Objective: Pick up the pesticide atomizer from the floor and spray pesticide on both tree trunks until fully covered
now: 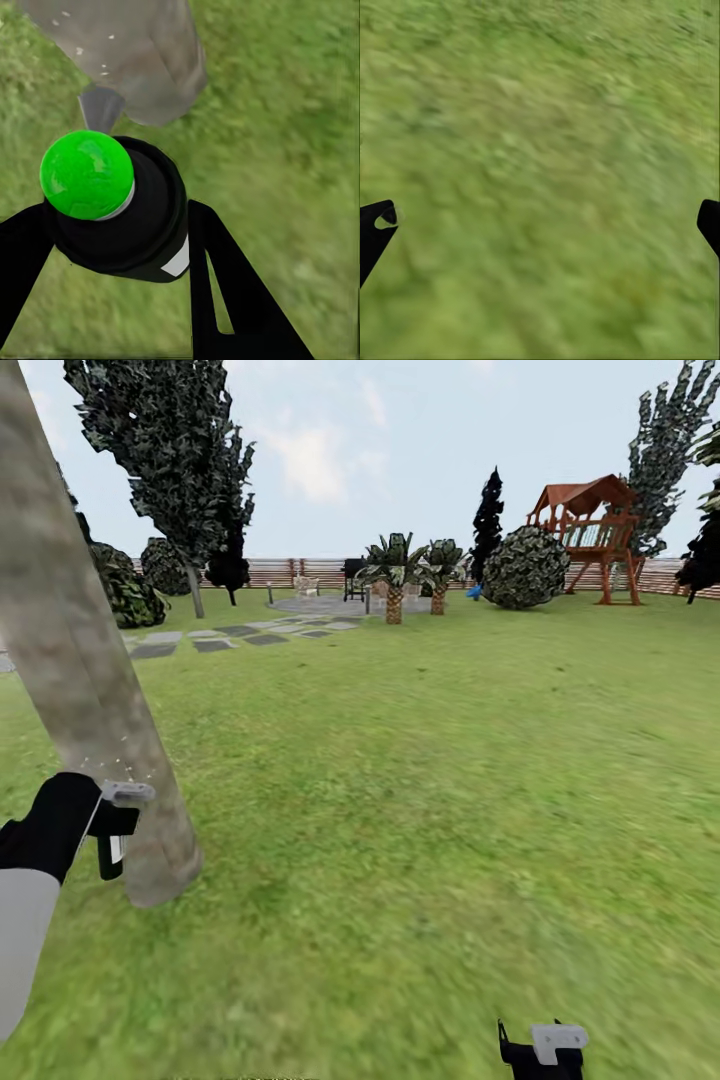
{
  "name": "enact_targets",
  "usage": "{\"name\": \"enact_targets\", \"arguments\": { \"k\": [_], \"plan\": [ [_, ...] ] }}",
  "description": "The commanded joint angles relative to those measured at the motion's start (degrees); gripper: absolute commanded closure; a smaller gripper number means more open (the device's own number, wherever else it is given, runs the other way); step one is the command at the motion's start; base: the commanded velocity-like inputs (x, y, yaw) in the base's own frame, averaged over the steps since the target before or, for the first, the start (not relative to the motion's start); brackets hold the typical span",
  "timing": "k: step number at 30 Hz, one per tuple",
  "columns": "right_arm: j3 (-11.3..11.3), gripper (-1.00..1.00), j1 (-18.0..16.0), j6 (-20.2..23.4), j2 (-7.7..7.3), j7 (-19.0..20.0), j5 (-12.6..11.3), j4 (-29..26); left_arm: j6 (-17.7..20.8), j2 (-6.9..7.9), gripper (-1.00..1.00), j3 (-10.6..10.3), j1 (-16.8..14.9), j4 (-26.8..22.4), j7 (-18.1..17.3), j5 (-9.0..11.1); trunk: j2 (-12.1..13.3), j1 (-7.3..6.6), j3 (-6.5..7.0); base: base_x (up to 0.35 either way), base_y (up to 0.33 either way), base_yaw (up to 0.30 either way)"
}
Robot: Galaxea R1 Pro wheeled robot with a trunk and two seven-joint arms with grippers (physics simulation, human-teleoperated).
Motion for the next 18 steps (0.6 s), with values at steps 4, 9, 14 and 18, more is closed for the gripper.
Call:
{"name": "enact_targets", "arguments": {
  "k": [4, 9, 14, 18],
  "plan": [
    [0.0, -1.0, 0.0, 0.0, 0.0, -0.01, -0.02, 0.0, -0.07, 0.13, 1.0, 1.12, 0.14, 0.0, 1.7, 0.05, 0.0, 0.0, 0.0, 0.002, -0.268, 0.277],
    [0.0, -1.0, 0.0, 0.0, 0.0, 0.01, -0.01, 0.0, -0.16, 0.0, 1.0, 1.19, 0.28, 0.3, 2.79, 0.07, 0.0, 0.0, 0.0, 0.023, -0.268, 0.277],
    [0.0, -1.0, 0.0, 0.0, 0.0, 0.02, 0.0, 0.0, -0.17, -1.26, 1.0, 1.01, 0.26, 0.43, 2.83, 0.19, 0.0, 0.0, 0.0, 0.105, -0.267, 0.223],
    [0.0, -1.0, 0.0, 0.0, -0.08, 0.03, -0.01, 0.0, -0.24, -0.87, 1.0, 1.4, 0.29, 0.78, 2.85, 0.08, 0.0, 0.0, 0.0, 0.163, -0.251, 0.024]
  ]
}}
